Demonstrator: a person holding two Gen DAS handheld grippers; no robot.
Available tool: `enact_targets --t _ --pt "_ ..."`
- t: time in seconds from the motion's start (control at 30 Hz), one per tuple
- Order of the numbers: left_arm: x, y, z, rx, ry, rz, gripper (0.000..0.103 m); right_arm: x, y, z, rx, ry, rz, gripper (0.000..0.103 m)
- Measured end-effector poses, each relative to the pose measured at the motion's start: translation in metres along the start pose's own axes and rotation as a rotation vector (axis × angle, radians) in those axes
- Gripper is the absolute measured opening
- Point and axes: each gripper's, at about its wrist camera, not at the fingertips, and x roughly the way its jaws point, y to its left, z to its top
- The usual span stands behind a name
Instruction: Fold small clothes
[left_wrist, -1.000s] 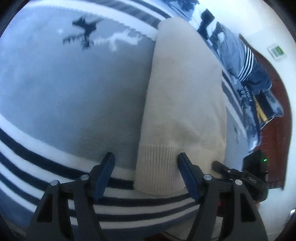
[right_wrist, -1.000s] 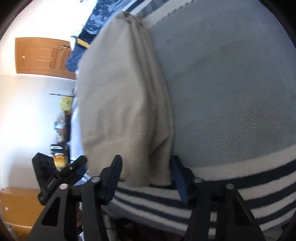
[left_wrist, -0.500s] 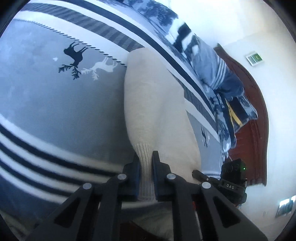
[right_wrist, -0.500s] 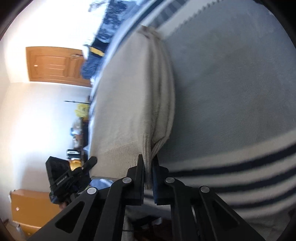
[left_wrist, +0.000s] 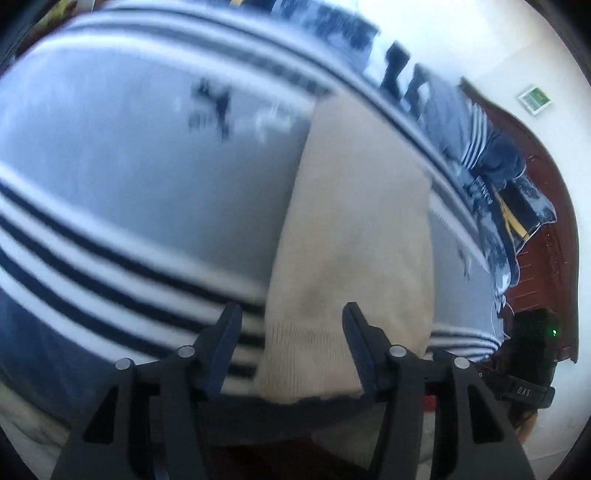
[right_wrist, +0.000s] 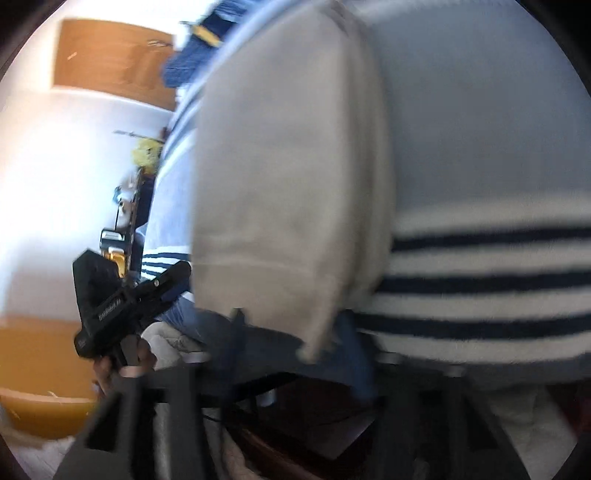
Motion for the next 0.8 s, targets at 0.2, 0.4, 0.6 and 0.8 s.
enact_targets --t 0.2,0.4,0.6,0.8 --pt "-0.001 -0.024 0.061 0.049 -0.04 -0.013 0.067 -0.023 0.02 0.061 -0.027 -0.102 -0.053 0.063" --pt "0.042 -0.041 0.132 0.053 -0.029 0.031 0.067 -0.018 0.006 0.161 0.08 -0.19 0.0 0.055" --pt "0.084 -0.041 0.165 0.036 0.017 0.023 0.067 0.004 -0.023 0.201 0.173 -0.274 0.04 0.044" --pt "0.12 -0.035 0.183 -0.04 0.068 -0.037 0.066 0.02 -0.023 0.243 0.171 -0.224 -0.049 0.034"
